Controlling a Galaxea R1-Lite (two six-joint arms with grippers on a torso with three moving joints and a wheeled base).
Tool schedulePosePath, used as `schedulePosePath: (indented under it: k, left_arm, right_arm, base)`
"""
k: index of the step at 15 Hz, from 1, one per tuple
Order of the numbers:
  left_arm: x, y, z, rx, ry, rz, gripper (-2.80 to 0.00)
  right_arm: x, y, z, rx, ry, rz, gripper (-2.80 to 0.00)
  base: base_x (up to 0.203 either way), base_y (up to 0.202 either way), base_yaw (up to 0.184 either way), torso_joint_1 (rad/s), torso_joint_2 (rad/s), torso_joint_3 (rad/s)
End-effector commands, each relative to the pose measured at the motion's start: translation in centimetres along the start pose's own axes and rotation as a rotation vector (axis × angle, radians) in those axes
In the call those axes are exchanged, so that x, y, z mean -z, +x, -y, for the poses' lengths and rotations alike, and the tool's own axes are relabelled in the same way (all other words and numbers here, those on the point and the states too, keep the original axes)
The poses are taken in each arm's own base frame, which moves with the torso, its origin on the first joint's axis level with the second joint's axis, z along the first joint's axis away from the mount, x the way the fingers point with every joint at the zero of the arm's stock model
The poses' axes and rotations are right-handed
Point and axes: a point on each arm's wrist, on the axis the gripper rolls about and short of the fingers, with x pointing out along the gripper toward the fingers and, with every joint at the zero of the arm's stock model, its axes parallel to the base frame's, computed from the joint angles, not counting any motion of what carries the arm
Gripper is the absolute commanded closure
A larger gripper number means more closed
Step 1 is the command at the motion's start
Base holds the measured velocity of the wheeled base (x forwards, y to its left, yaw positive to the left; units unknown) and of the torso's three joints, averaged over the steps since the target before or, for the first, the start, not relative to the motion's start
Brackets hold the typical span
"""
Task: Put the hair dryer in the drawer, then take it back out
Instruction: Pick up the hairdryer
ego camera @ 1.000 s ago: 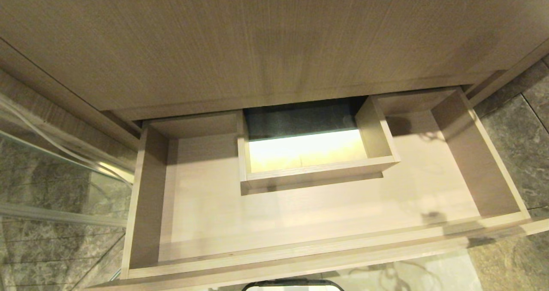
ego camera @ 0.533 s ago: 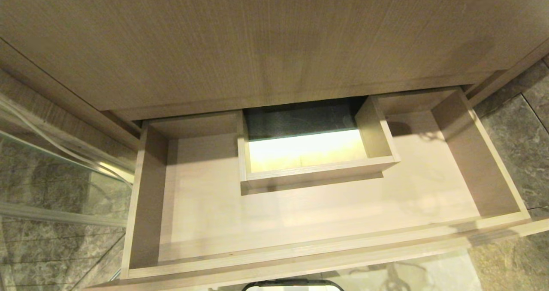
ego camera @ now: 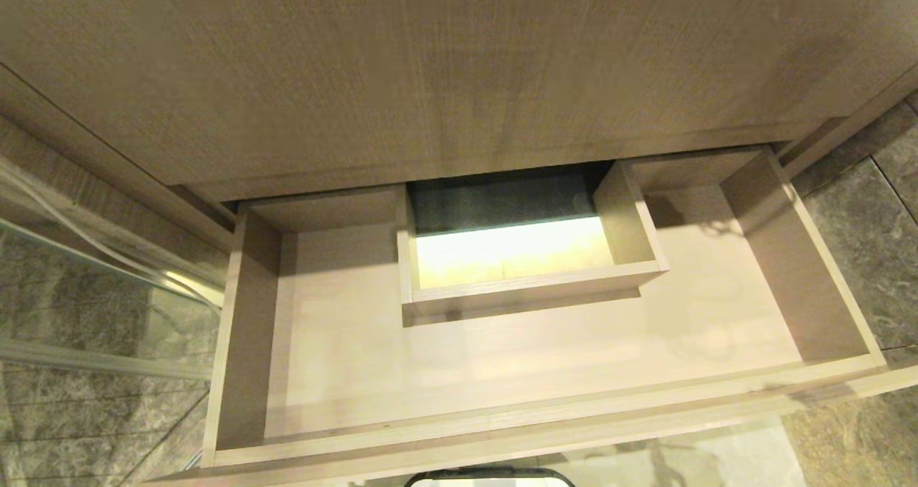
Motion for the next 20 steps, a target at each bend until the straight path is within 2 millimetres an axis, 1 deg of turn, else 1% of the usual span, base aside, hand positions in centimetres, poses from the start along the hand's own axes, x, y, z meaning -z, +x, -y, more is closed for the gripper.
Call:
schedulePosePath:
  k: [1, 5, 8, 12, 16, 20]
  left_arm:
    - [0.0, 0.0, 0.0, 0.000, 0.000, -0.002, 0.00]
    - [0.0, 0.0, 0.0, 0.000, 0.000, 0.000, 0.00]
    - [0.0, 0.0, 0.0, 0.000, 0.000, 0.000, 0.00]
    - [0.0, 0.0, 0.0, 0.000, 0.000, 0.000, 0.00]
    - [0.0, 0.0, 0.0, 0.000, 0.000, 0.000, 0.00]
    - [0.0, 0.0, 0.0, 0.000, 0.000, 0.000, 0.00]
  right_arm:
    - [-0.1, -1.2, 0.2, 0.010, 0.002, 0.062, 0.00]
    - [-0.4, -1.6, 0.2, -0.002, 0.001, 0.093, 0.00]
    - [-0.2, -1.7, 0.2, -0.009, 0.000, 0.096, 0.00]
    - [-0.4, -1.5, 0.1, -0.025, -0.004, 0.099, 0.00]
    - [-0.8, -0.8, 0.0, -0.027, -0.004, 0.105, 0.00]
    - [-1.0, -0.4, 0.0, -0.026, -0.004, 0.103, 0.00]
  base:
    - [0.000, 0.000, 0.000, 0.000, 0.00, 0.000]
    - [0.000, 0.000, 0.000, 0.056, -0.09, -0.034]
    - [0.000, 0.000, 0.000, 0.253, -0.43, -0.174]
    - [0.000, 0.000, 0.000, 0.096, -0.49, -0.196]
    - [0.000, 0.000, 0.000, 0.462, -0.50, -0.229]
    - [0.000, 0.000, 0.000, 0.331, -0.54, -0.237]
